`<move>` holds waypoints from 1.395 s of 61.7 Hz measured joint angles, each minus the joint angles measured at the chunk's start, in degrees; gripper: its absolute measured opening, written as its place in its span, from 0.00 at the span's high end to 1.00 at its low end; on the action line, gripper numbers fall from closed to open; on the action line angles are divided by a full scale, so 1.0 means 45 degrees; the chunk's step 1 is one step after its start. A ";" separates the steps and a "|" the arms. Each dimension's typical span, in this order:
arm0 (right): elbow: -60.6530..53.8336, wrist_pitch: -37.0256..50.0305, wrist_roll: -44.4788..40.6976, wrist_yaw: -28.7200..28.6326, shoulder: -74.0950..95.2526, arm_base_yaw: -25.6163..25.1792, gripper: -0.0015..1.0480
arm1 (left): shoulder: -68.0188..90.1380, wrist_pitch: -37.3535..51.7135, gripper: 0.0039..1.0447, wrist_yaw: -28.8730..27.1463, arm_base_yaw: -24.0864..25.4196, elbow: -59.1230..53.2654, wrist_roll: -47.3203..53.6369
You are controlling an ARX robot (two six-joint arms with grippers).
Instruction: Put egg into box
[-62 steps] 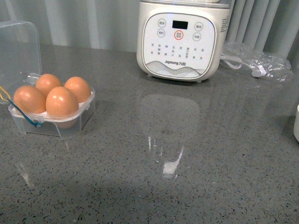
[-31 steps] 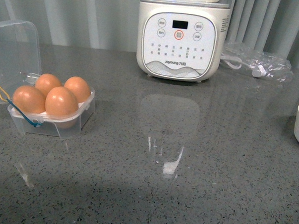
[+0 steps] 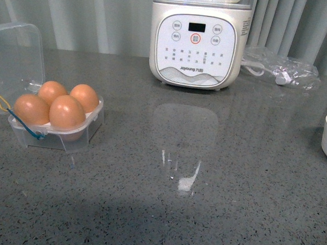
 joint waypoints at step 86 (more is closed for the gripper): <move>0.0000 0.0000 0.0000 0.0000 0.0000 0.0000 0.07 | 0.3507 0.0219 0.06 -0.0359 -0.3735 0.2778 0.1122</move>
